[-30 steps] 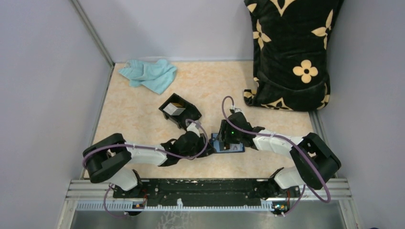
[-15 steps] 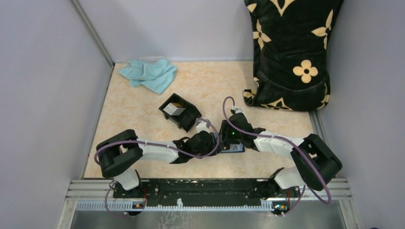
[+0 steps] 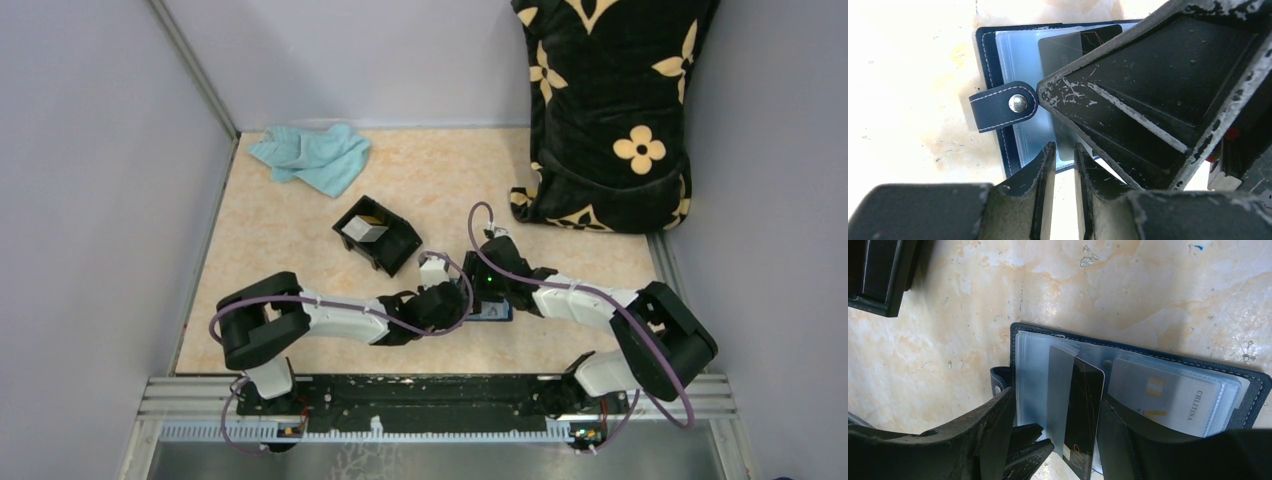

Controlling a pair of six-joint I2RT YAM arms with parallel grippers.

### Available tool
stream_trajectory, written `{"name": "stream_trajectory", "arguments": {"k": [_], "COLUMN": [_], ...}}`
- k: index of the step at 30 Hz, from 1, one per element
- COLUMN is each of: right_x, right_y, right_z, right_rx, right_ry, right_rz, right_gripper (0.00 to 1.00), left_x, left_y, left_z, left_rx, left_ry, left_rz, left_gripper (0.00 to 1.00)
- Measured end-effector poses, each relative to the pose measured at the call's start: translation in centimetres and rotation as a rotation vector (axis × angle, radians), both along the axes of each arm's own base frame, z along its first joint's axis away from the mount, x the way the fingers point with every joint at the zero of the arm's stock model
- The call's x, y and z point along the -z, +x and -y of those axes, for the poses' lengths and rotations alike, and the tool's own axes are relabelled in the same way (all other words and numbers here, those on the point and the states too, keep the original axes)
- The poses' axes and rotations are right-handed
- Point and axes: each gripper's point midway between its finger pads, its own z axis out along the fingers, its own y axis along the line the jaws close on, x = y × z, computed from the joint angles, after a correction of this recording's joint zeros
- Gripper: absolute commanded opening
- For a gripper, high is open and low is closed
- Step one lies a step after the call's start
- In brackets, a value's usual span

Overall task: Put the credit cards into the card holder
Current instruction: Insert the credit card into the card holder.

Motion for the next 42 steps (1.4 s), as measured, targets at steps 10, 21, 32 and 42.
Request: {"name": "stream_trajectory", "arguments": {"k": [10, 21, 32, 42], "right_x": [0.0, 0.0, -0.8, -1.9], "right_y": [-0.3, -0.6, 0.0, -0.1], "right_z": [0.7, 1.7, 3.8, 4.1], "right_rx": [0.012, 0.019, 0.075, 0.081], "right_ry": [-0.034, -0.084, -0.112, -0.102], "right_rz": [-0.015, -0.024, -0.01, 0.015], "right_gripper": [0.61, 0.61, 0.61, 0.53], "left_x": [0.1, 0.1, 0.1, 0.0], "left_y": [0.2, 0.3, 0.3, 0.3], "left_z": [0.0, 0.2, 0.4, 0.5], "left_rx": [-0.025, -0.031, -0.041, -0.04], "left_ry": [0.002, -0.011, -0.026, -0.027], "left_rz": [0.011, 0.009, 0.003, 0.003], "left_gripper": [0.27, 0.26, 0.26, 0.28]}}
